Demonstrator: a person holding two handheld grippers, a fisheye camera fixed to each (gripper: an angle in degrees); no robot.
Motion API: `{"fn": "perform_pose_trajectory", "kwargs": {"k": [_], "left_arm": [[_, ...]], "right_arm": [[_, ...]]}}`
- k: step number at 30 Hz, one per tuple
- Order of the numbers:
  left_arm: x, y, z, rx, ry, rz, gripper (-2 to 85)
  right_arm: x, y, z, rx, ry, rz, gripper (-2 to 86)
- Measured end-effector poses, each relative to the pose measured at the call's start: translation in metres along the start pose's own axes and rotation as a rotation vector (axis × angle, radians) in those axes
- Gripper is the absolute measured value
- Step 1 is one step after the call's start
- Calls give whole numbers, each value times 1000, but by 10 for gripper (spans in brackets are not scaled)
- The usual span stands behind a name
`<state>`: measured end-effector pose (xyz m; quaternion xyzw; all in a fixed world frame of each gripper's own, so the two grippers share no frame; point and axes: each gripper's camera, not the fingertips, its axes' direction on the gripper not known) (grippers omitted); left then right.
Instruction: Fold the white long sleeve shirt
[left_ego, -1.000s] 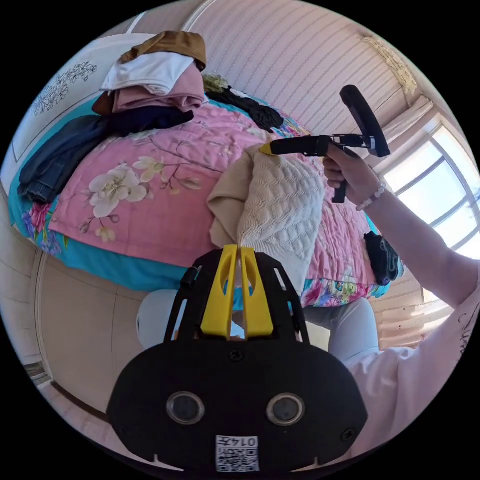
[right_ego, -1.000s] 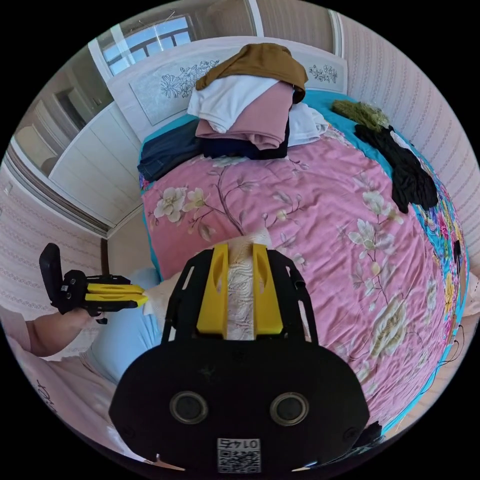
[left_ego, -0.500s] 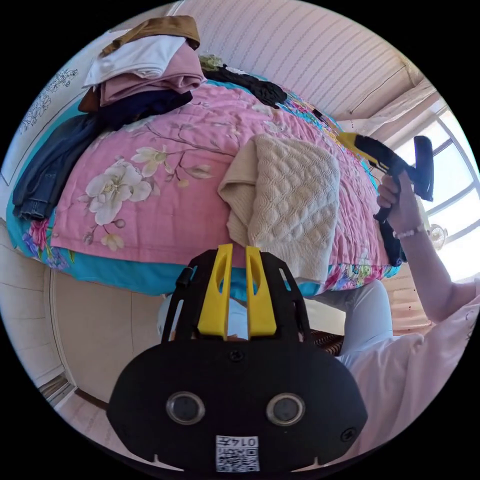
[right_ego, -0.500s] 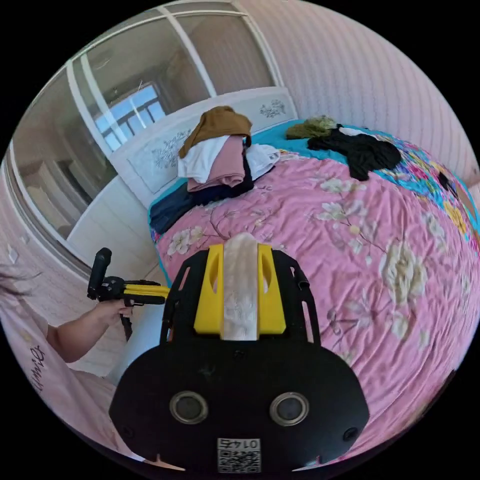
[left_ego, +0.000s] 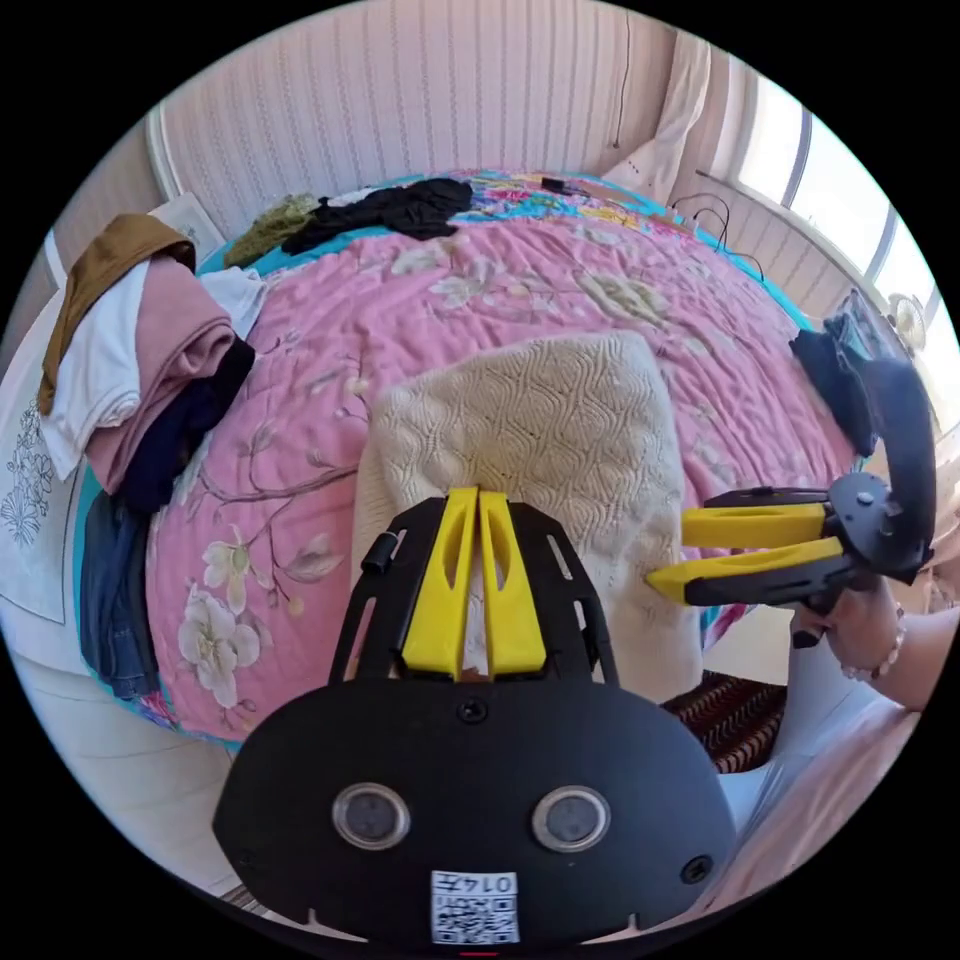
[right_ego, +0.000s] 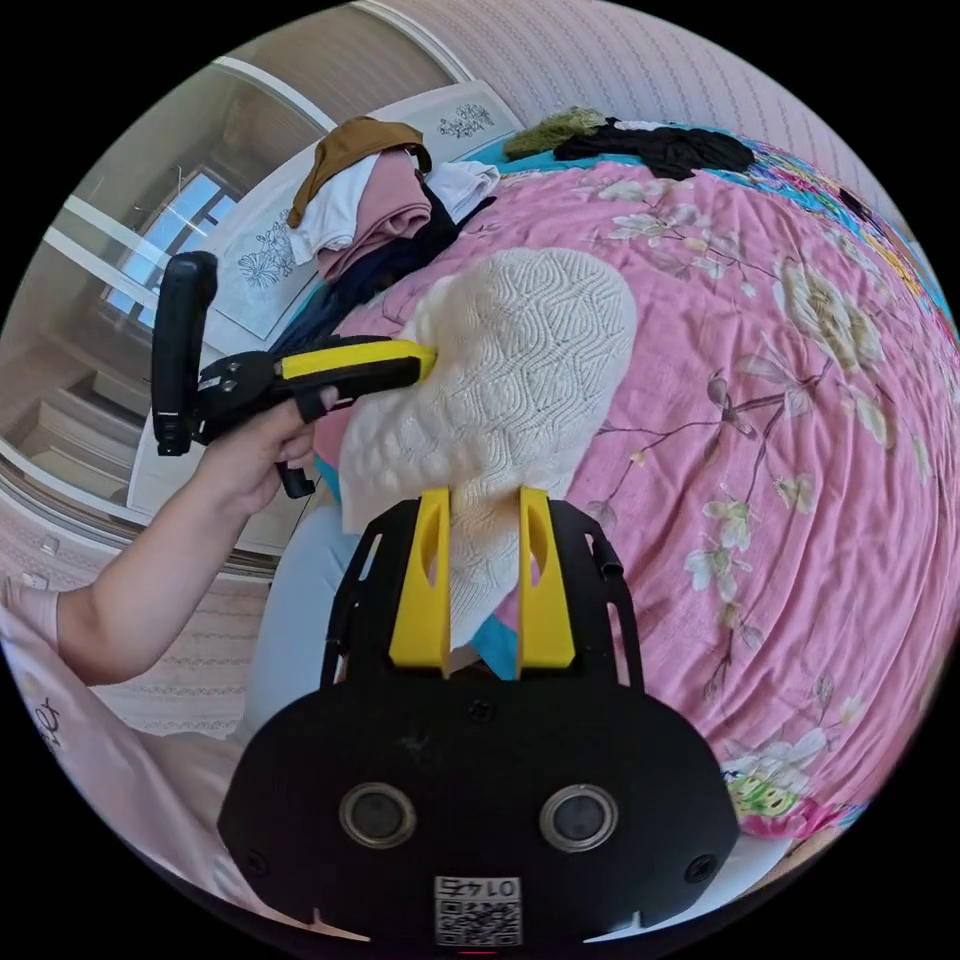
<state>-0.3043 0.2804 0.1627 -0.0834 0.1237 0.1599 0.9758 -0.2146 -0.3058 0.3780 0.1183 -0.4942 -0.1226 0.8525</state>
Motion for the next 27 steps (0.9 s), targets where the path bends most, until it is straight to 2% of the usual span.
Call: {"fn": "perform_pose_trajectory", "kwargs": {"k": [2,5,7,9,12,15,17,20,22,25,27], "left_arm": [[-7,7,5,36,21,-43,-9],[-16,6,3,28,91,-120,-10],[-16,9,-8,44,88,-127,-10],[-14,12,-21,68,45,-123,-10],[-11,17,-24,48,6,-95,-10],[-14,24,-14,43,30,-109,-10],[-20,29,-11,77,58,-137,-10],[-24,29,-10,94,70,-147,-10],[-23,27,-11,102,43,-127,-10],[-25,24,-13,102,21,-105,-10],[-30,23,-14,93,33,-118,-10]], "right_arm": [[5,-4,8,-16,7,-8,104],[20,-9,-1,-34,-86,37,93],[24,-7,-34,105,-103,38,61],[18,-11,-50,152,-50,-18,40],[11,-27,-52,84,19,-102,22],[18,-36,-43,-153,-41,-99,11],[21,-27,-57,-154,-96,-117,4],[26,-17,-86,-53,-152,-121,-1],[21,-27,-96,49,-96,-157,-3],[15,-61,-86,67,71,-180,-3],[19,-83,-55,-42,195,-202,-4]]}}
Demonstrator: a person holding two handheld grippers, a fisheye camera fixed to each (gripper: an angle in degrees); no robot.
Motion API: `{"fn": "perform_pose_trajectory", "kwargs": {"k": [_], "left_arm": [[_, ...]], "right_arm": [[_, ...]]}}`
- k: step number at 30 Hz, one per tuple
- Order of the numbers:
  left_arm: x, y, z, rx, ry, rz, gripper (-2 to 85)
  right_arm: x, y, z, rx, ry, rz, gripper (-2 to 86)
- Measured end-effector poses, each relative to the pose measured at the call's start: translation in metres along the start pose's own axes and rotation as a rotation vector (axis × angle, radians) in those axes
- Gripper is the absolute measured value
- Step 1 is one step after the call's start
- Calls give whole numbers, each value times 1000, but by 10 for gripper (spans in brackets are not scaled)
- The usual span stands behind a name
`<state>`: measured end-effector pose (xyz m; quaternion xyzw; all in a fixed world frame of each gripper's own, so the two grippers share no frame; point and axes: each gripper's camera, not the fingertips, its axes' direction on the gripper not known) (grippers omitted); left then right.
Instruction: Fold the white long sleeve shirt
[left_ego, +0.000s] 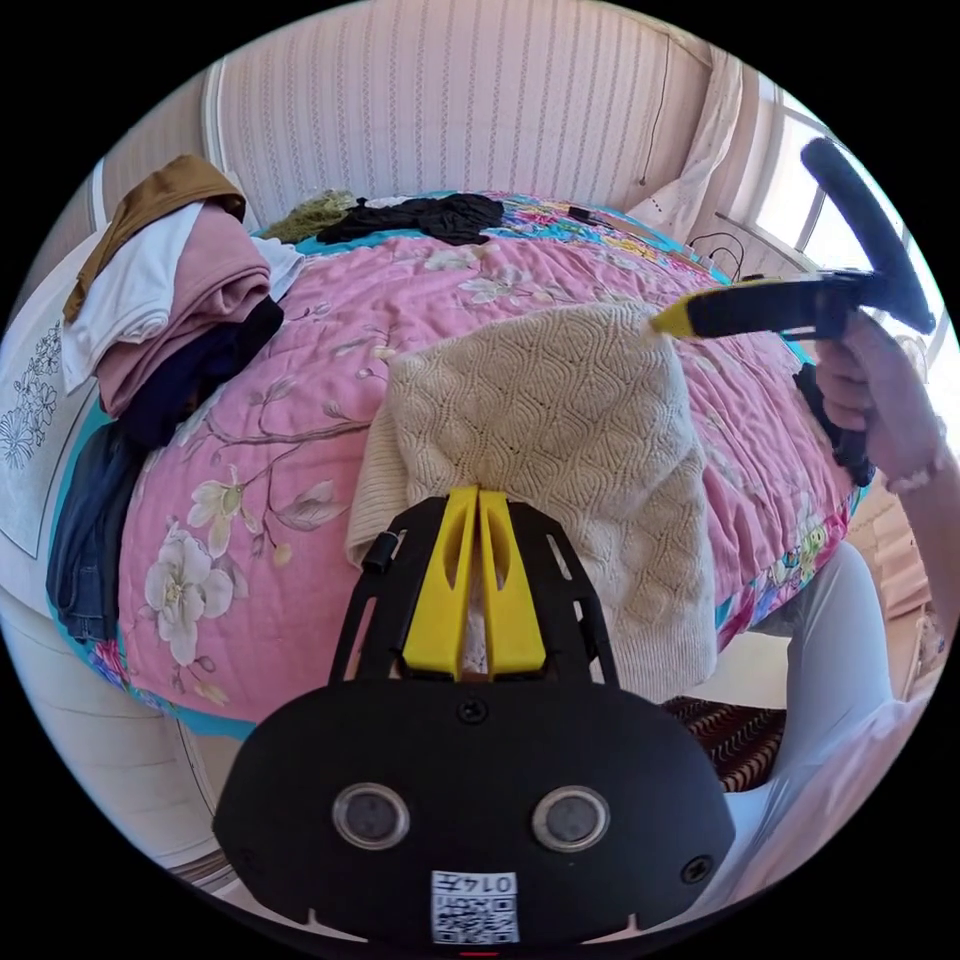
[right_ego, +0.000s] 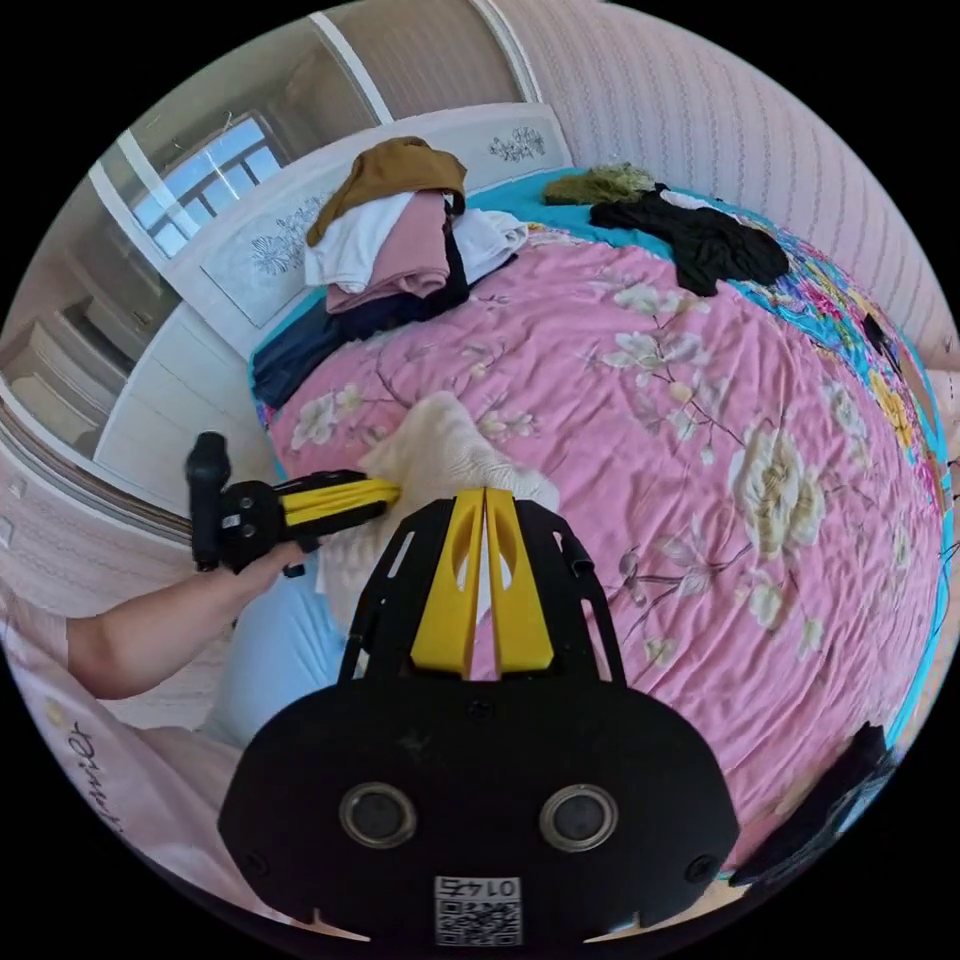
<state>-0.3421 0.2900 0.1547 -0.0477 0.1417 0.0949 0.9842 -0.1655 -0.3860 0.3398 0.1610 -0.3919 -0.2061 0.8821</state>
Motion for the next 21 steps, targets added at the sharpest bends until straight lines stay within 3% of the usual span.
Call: {"fn": "perform_pose_trajectory", "kwargs": {"k": [2,4,8,11,16,21], "left_arm": [[-6,-3,1,0,29,-12,-10],[-9,-11,3,-6,22,0,-10],[-14,-20,3,8,-6,18,-9],[-35,-21,-11,55,94,-51,-8],[-87,-7,-48,157,159,-183,39],[-124,0,-35,96,294,-321,115]], "right_arm": [[9,-12,41,-128,111,0,-4],[25,-12,53,-47,160,95,-4],[33,-19,53,-119,188,82,-4],[52,-2,28,-60,71,128,0],[87,97,-31,262,-197,231,39],[106,148,-8,223,-348,348,110]]}}
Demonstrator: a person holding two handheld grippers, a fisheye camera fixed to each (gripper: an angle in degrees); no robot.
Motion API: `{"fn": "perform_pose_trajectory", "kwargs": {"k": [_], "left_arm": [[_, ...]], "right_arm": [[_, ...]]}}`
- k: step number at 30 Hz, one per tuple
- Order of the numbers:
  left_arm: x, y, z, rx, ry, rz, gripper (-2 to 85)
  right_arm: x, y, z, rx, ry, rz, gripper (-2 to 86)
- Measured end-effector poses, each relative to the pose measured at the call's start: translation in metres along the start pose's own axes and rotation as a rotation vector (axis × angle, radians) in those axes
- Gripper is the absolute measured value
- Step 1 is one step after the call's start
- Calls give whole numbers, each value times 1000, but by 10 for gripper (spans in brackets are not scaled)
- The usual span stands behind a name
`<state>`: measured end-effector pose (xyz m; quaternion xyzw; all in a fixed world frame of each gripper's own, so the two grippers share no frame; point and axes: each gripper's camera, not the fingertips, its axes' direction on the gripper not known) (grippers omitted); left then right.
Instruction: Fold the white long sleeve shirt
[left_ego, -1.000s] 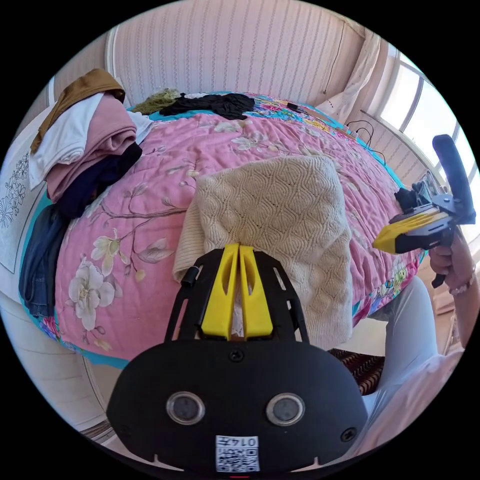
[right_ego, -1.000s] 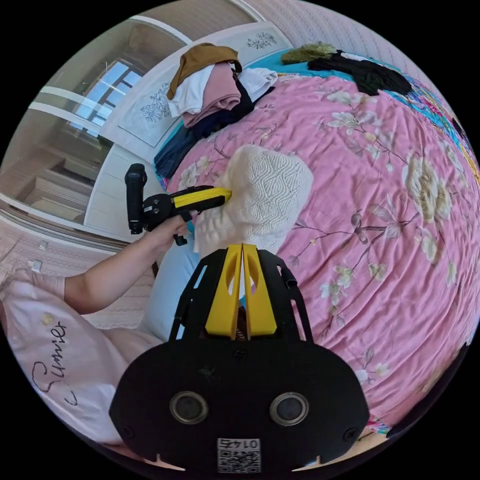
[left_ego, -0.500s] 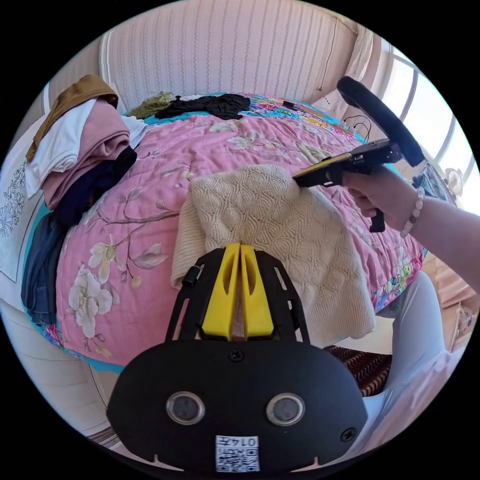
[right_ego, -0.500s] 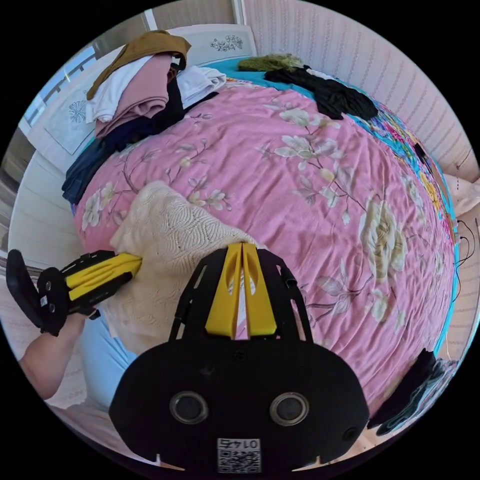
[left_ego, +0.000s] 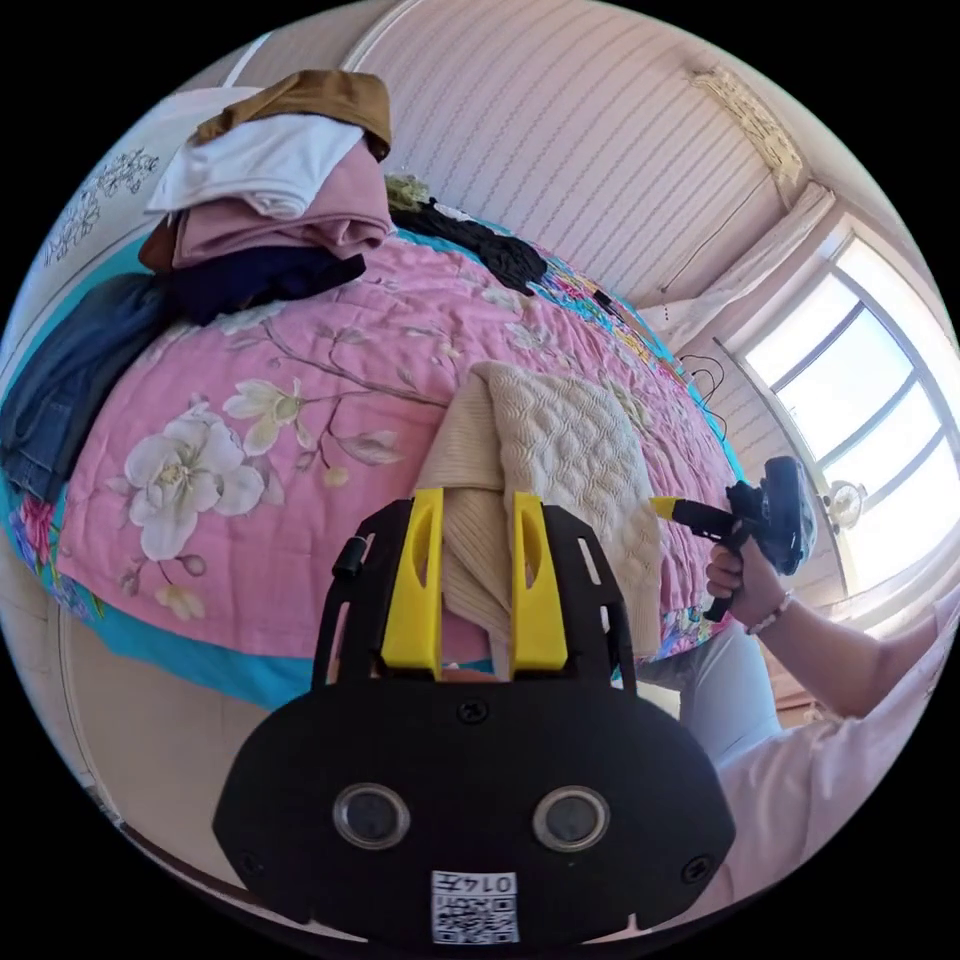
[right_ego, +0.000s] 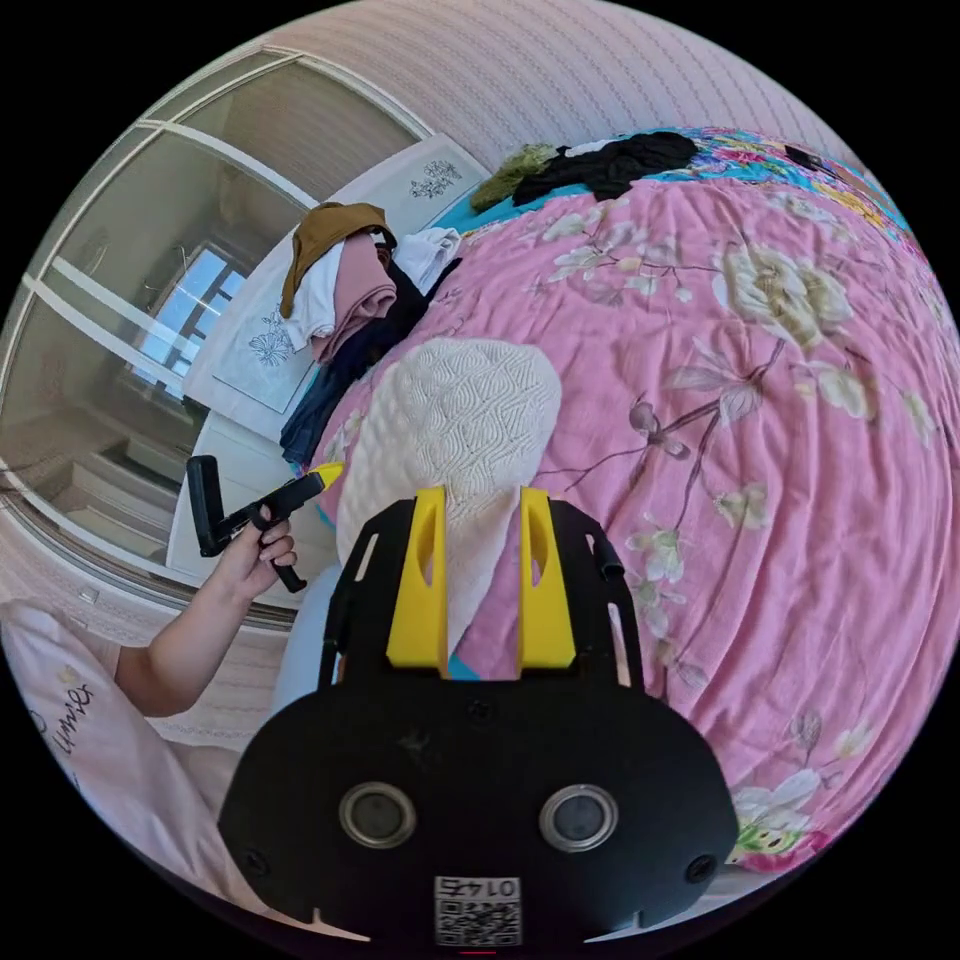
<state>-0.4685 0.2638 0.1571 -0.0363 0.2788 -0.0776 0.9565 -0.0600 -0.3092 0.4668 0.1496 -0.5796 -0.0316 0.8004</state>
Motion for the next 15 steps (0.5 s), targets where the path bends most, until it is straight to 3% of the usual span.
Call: {"fn": "perform_pose_trajectory", "kwargs": {"k": [4,11,15], "left_arm": [[-12,-5,12,-1,84,-72,132],[-23,-24,-8,132,66,-105,140],[-23,-46,20,52,48,-106,170]], "right_arm": [[23,4,-4,39,-71,100,127],[49,2,-30,33,-113,129,173],[63,-6,-23,-16,-237,159,170]]}}
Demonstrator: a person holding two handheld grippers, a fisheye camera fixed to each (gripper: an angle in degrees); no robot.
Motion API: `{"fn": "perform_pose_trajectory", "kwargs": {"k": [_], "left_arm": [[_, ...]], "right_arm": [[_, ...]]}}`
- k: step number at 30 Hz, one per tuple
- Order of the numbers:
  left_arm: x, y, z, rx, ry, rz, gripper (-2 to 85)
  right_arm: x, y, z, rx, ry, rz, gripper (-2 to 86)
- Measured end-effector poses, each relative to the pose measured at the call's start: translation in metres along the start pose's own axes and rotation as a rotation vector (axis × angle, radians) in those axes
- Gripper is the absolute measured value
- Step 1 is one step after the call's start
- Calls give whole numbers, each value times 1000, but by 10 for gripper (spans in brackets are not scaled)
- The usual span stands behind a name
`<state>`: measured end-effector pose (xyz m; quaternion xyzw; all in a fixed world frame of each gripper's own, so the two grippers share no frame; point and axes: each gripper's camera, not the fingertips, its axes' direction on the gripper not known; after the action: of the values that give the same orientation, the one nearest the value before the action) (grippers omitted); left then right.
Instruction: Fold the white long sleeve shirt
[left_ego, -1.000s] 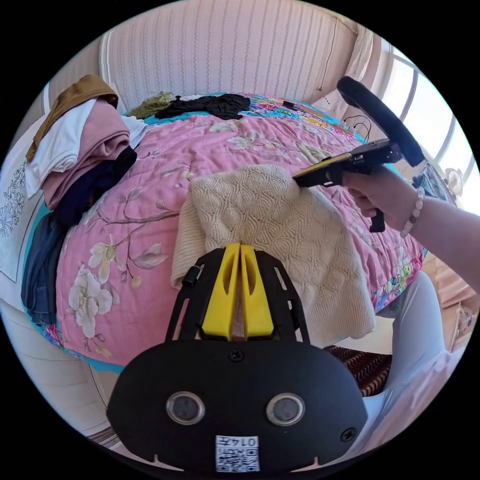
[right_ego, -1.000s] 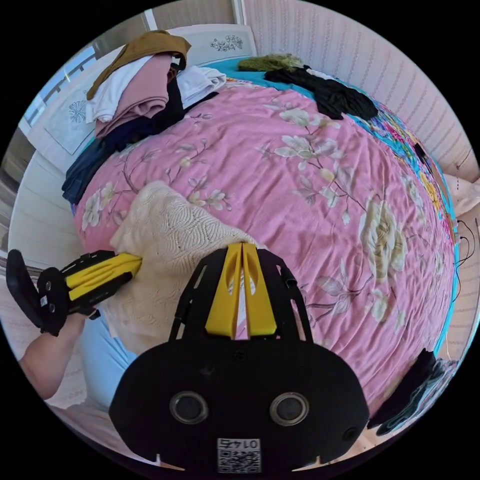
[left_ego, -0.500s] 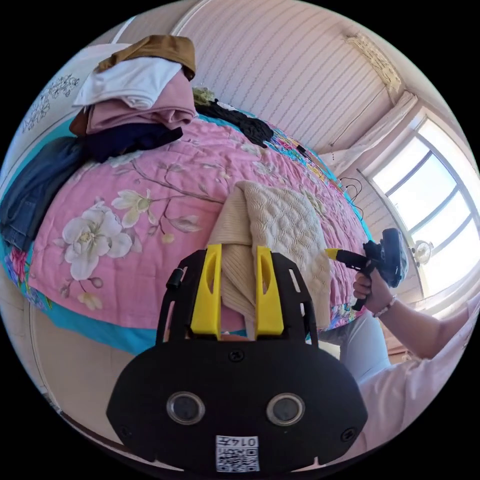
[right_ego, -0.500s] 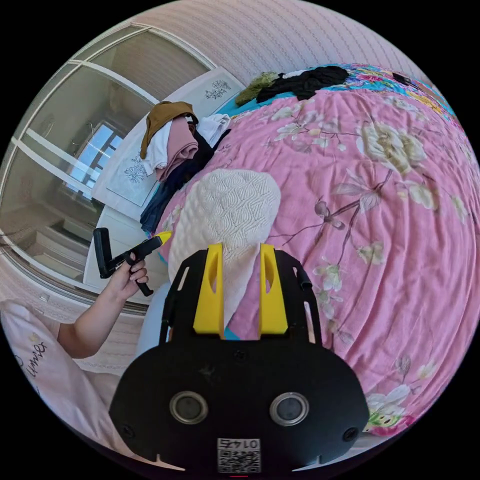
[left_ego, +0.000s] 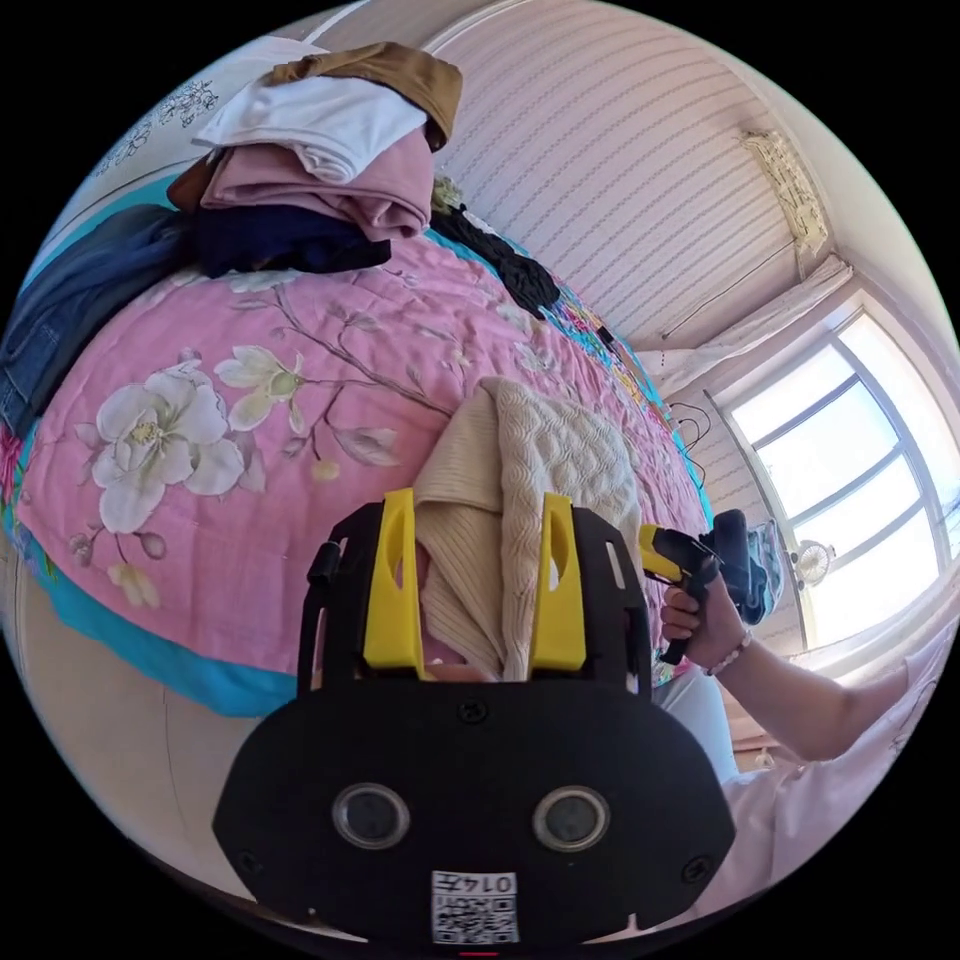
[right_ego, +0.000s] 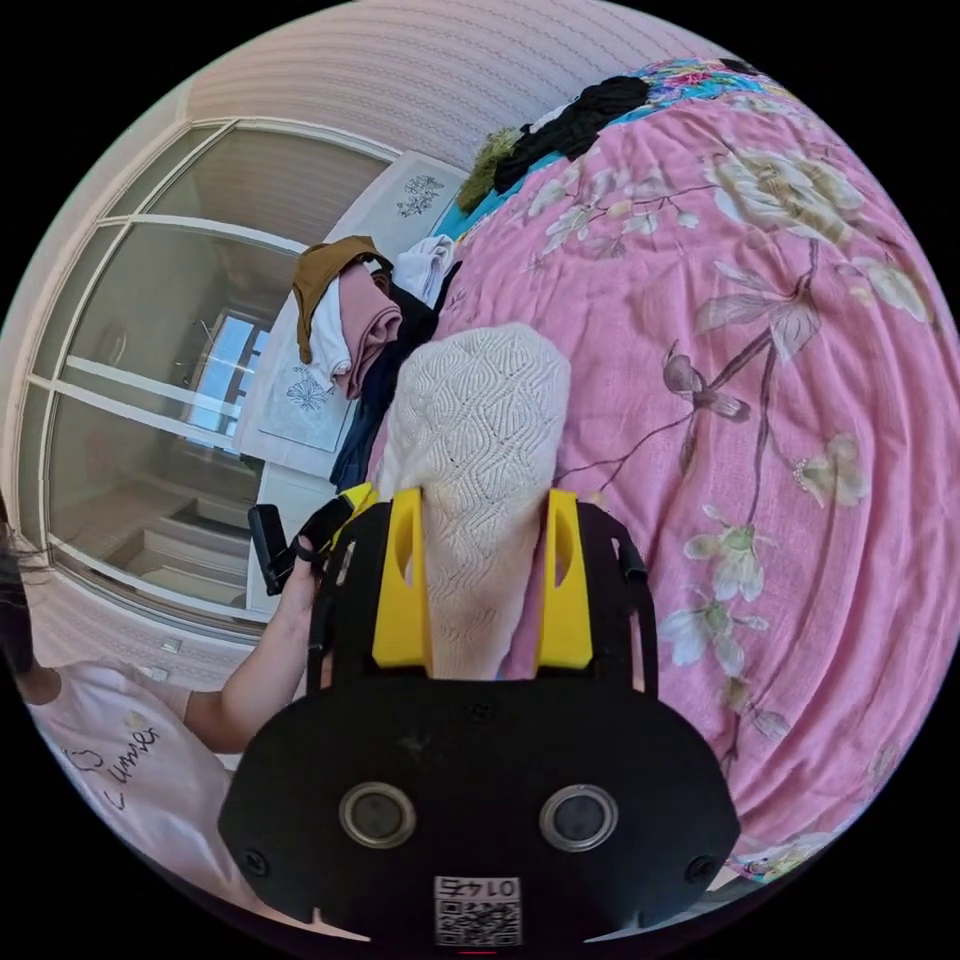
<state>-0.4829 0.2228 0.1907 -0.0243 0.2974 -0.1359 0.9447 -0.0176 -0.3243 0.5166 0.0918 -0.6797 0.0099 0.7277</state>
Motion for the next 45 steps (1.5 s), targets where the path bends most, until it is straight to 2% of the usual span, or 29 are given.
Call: {"fn": "perform_pose_trajectory", "kwargs": {"k": [2,5,8,11,14,16,17,19,20,22,24,26,32,34,37,41,45], "left_arm": [[2,-12,4,-2,3,0,173],[8,-34,-9,87,21,40,169],[12,-53,7,26,24,95,171],[23,-75,30,-33,41,151,168],[67,-104,43,-89,104,419,160],[116,-123,65,-240,116,725,154],[128,-126,72,-280,97,803,153],[173,-129,109,-455,-21,1086,161],[181,-128,121,-511,-40,1135,163],[200,-119,172,-747,-86,1226,159],[202,-118,199,-859,-69,1196,137],[199,-125,207,-852,-31,1137,112],[161,-148,182,-605,4,841,79],[137,-154,171,-497,58,652,79],[111,-150,180,-414,130,458,83],[102,-153,196,-391,164,403,95],[116,-172,200,-442,108,564,101]], "right_arm": [[7,-2,-4,-16,-57,33,170],[9,3,-26,-11,-61,9,172],[14,14,-47,33,-114,26,179],[10,29,-44,-28,-117,22,184],[3,57,-45,-48,-87,29,184],[2,75,-49,-63,-87,53,181],[2,78,-50,-64,-90,58,180],[2,88,-45,-150,-92,51,172],[2,90,-43,-165,-85,49,167],[4,93,-34,-186,-88,56,132],[7,90,-33,-196,-79,87,88],[5,87,-38,-217,-71,78,60],[-4,50,-107,-210,-46,-34,36],[0,12,-146,-196,-11,-81,37],[9,-26,-157,-228,88,-104,49],[15,-22,-147,-229,211,-53,73],[21,30,-159,-9,78,115,196]]}}
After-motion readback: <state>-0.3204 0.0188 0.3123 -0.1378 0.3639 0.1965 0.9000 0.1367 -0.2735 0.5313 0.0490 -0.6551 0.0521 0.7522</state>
